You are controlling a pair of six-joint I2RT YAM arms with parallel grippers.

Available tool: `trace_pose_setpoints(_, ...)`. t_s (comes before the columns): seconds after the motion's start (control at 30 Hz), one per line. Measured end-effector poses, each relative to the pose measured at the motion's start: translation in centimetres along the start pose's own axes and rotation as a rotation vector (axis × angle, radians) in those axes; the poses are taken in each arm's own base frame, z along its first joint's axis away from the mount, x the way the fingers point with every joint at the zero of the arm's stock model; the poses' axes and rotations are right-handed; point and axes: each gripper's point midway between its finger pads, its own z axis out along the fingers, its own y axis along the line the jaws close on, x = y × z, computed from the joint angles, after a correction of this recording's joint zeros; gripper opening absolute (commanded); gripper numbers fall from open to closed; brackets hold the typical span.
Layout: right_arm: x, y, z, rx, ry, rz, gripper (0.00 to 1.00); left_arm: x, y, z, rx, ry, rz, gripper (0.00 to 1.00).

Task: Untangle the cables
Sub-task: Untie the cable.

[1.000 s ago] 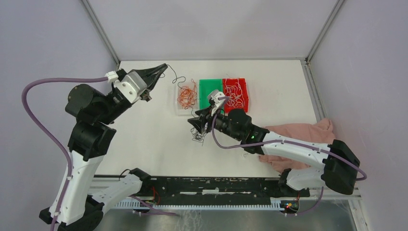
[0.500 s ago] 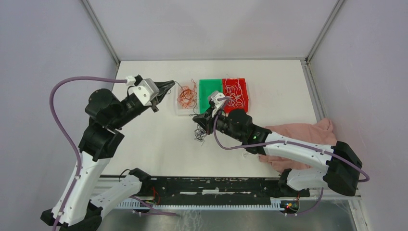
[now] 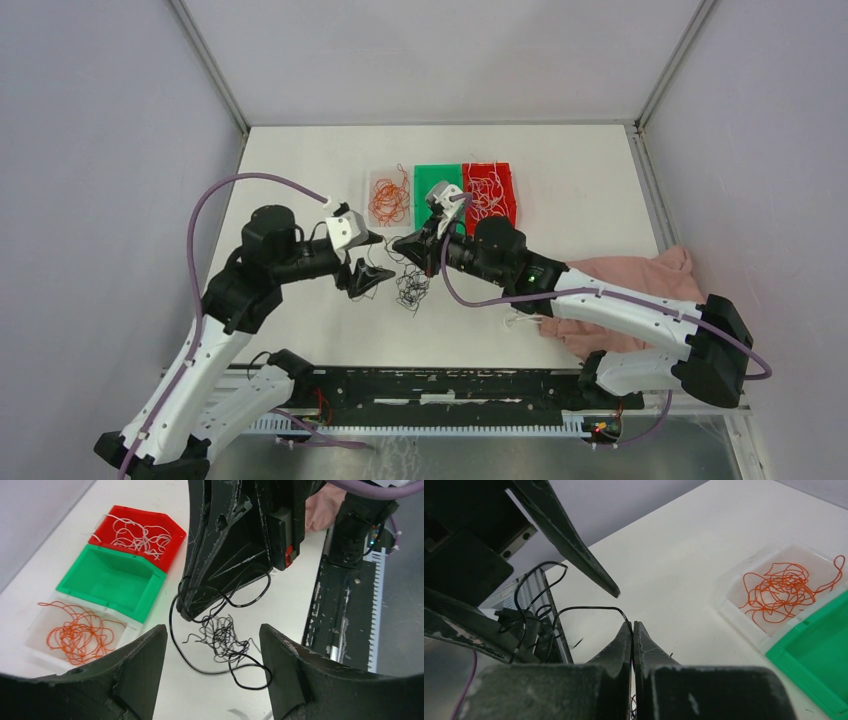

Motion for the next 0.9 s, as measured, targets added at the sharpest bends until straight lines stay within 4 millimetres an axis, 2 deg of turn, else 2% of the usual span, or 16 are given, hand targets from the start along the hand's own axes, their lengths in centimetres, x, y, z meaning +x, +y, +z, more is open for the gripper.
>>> trace_pose_setpoints(0.23,-0.2,1.1,-0.1,-0.051,0.03,0.001,0.01,0.2,-1.3,0.5,0.086,0.001,-0.021,0.75)
trace_pose_setpoints(0.37,0.0,1.5,-0.1,-0.071,0.047,0.004,0.01,-0.7,-1.5,0.2,0.094,-0.036,0.004,0.73)
trace_pose_setpoints(0.47,0.0,1.8,0.0,-0.09,0.053,0.01,0.01,-1.6,-1.3,0.1,0.084,-0.069,0.03,0.67)
trace_pose_setpoints(0.67,0.2,2.3,0.0,-0.116,0.065,0.022,0.01,-2.8,-0.8,0.2,0.063,-0.115,0.049,0.47)
trace_pose_setpoints(0.83,0.2,2.7,-0.1,-0.132,0.071,0.039,0.01,-3.1,-0.4,0.3,0.048,-0.128,0.056,0.25)
trace_pose_setpoints(0.9,0.3,2.8,-0.1,-0.136,0.072,0.044,0.01,-3.0,-0.3,0.4,0.039,-0.126,0.055,0.21)
